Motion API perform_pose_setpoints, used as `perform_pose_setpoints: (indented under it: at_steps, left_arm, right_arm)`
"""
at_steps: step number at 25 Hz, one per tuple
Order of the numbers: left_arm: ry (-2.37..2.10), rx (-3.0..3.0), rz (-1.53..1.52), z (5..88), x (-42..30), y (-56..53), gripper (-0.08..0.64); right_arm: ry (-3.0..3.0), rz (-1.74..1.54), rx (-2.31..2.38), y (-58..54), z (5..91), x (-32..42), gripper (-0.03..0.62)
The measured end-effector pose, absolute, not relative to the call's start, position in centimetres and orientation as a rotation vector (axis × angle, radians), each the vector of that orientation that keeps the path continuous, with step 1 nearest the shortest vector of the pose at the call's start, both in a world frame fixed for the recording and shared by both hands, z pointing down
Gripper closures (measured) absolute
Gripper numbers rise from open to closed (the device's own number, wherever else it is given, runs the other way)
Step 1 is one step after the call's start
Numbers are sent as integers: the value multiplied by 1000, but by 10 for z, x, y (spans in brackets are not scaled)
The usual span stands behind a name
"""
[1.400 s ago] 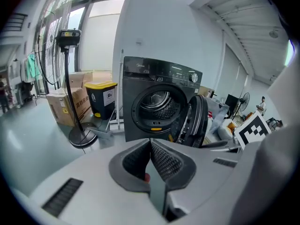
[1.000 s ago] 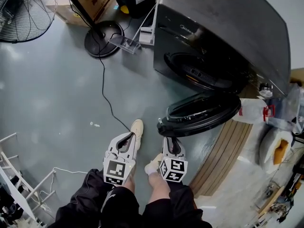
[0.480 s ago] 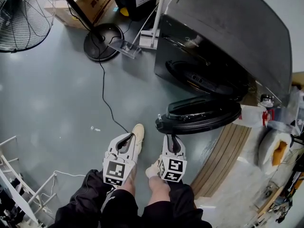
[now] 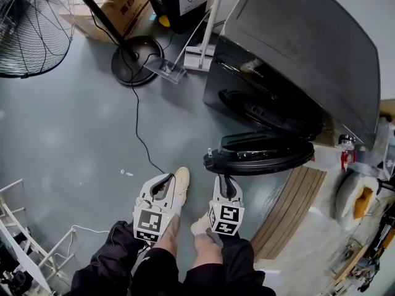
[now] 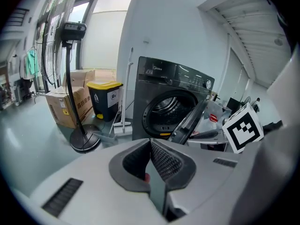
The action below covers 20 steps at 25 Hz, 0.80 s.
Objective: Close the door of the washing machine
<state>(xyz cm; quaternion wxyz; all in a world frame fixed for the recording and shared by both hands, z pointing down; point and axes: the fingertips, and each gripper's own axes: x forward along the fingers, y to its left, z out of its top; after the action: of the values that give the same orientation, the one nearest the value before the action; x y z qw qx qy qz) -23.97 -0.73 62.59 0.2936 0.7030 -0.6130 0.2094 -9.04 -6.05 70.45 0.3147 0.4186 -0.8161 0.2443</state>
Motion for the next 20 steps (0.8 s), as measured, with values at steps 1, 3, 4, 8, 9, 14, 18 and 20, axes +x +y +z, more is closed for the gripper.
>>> perform_pose_setpoints:
  at_steps: [1,3,4,8,9,14,18,20]
  left_arm:
    - [-1633,1872,558,624,-242,-9,535]
    - [-1634,1874,558,622,-245,-15,535]
    - [-1636,1875,557,621,-247,-18,535]
    - [-1635,1876,551,621,-256,-29,535]
    - [-1634,1876,551,621,-258,-31,535]
    - [-1625,1885,547,623,-267,-48,535]
    - [-1615,1894,550,628,-272,-60,535]
    - [-1610,1902,551,629,-275,-66,535]
  right_arm:
    - [-2148,639,1099,-63,704,-92,494]
    - [-2141,627,1100,-70,703,-95,509]
    - [-2139,620,1101,-74,703,-97,518]
    - [-2137,613,1105,-86,702,-107,523]
    - [-2136,613,1106,-89,702,-109,523]
    - [-2135,601,1119,-108,701,-121,525]
    - [-2136,597,1141,-124,702,-129,537]
    - [-2137,595,1149,-131,703,-132,543]
